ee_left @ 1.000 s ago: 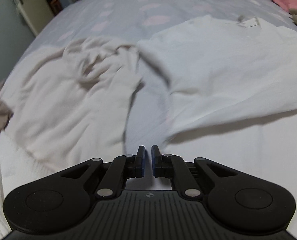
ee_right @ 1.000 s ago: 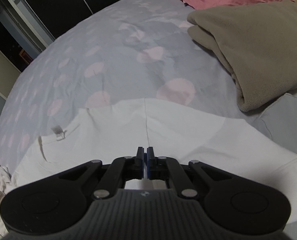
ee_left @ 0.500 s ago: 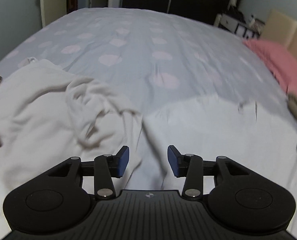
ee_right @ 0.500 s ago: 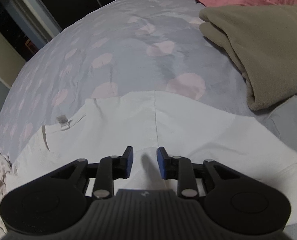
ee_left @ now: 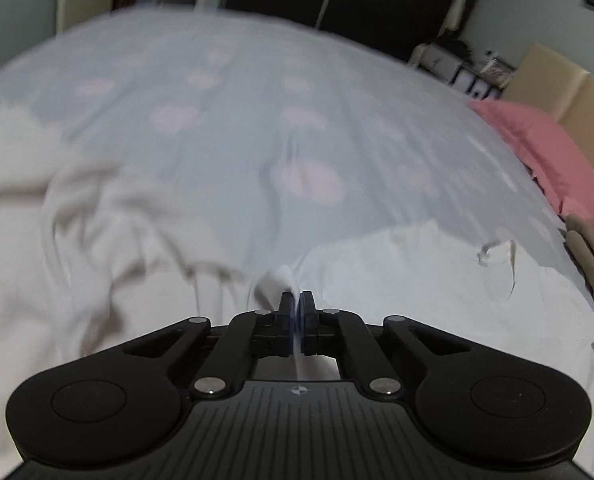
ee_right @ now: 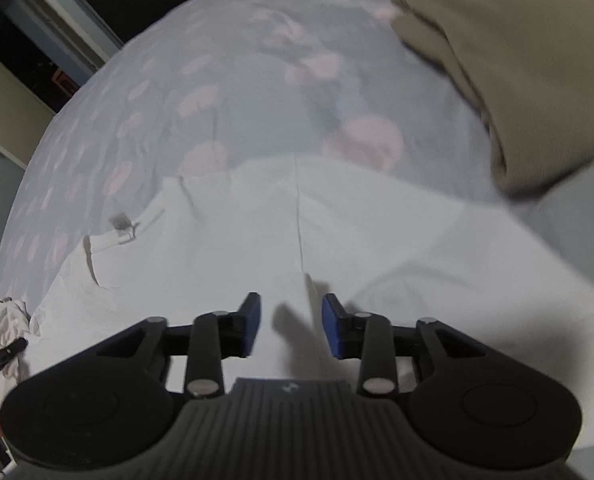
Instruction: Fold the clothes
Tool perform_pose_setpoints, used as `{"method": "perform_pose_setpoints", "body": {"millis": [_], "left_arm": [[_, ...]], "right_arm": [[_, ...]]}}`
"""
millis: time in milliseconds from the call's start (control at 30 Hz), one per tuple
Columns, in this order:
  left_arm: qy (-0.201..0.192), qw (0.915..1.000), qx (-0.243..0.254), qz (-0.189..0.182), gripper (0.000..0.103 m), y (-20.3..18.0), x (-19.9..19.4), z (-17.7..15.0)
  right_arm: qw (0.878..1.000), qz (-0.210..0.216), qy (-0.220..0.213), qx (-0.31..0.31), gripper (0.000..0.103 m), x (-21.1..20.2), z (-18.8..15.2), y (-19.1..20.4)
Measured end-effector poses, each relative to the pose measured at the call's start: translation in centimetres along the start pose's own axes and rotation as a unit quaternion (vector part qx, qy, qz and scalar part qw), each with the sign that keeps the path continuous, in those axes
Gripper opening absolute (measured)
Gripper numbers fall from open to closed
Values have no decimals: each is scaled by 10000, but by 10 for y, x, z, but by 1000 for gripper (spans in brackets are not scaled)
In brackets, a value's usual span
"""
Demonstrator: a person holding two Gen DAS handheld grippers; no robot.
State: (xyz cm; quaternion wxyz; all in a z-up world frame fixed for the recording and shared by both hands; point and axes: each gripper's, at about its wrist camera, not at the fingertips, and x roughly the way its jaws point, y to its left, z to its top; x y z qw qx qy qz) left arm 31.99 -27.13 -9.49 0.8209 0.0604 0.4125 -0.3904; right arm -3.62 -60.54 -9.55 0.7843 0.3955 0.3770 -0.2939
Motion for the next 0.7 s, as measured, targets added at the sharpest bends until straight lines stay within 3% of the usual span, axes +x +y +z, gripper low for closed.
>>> {"method": "perform_pose_setpoints", "body": {"millis": [33, 267, 367, 400, 567, 700], "left_arm": [[-102, 9998, 139, 49, 1, -3, -2, 3], [213, 9963, 427, 711, 2, -6, 19, -7], [174, 9963, 559, 636, 8, -11, 5, -8], [161, 9962, 604, 608, 10, -13, -1, -8], [97, 9954, 825, 469, 15, -22, -26, -11], [45, 9943, 1001, 358, 15, -30, -46, -12]], "right_arm": [[9999, 32, 70, 86, 3, 4, -1, -2], [9991, -269, -115, -291, 3, 13, -3, 14], [9929, -771, -377, -828, 5, 8, -4, 20], [9909, -859, -421, -944, 10, 6, -4, 21], [9959, -312, -379, -758, 11, -10, -1, 24], [9910, -20, -183, -1326, 12, -15, -20, 56]]}}
